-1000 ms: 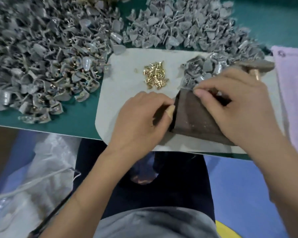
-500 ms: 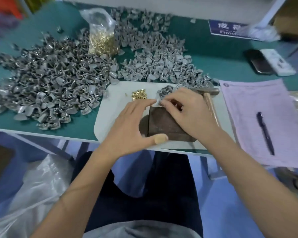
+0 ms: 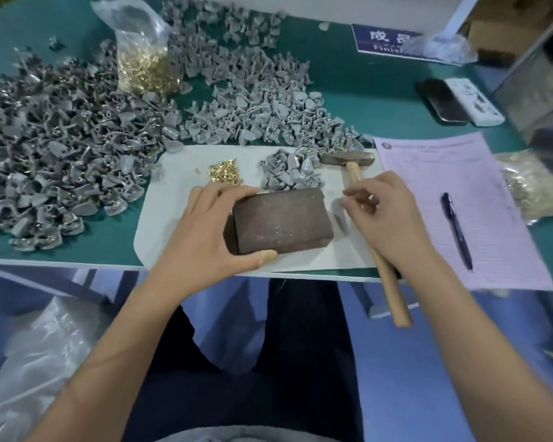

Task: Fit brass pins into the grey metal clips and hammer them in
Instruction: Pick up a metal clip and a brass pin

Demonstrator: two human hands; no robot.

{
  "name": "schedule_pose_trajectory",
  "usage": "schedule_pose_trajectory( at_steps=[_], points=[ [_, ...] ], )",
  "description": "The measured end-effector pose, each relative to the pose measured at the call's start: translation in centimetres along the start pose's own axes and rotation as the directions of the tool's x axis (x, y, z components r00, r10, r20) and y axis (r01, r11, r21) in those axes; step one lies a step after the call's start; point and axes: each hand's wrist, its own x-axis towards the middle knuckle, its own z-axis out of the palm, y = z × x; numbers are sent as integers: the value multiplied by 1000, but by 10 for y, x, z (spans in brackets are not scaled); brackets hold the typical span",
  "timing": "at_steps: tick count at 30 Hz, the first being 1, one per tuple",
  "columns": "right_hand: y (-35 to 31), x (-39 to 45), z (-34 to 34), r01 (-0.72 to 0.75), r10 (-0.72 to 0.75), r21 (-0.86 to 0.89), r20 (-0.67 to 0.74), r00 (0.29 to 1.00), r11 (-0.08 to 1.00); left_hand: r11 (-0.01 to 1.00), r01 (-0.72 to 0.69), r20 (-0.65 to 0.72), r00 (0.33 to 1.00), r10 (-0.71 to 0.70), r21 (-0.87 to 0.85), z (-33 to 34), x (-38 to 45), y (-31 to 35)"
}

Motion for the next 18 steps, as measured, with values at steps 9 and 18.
schedule_pose_trajectory(
  at_steps=[9, 18],
  points=[
    [-26, 12, 7, 237, -191, -211, 217, 957, 948, 993, 58, 144, 989, -42, -106, -3, 6, -15],
    [-21, 15, 14, 205, -173, -139, 212, 962, 969, 996, 28, 150, 989, -15, -88, -7, 7, -13]
  ],
)
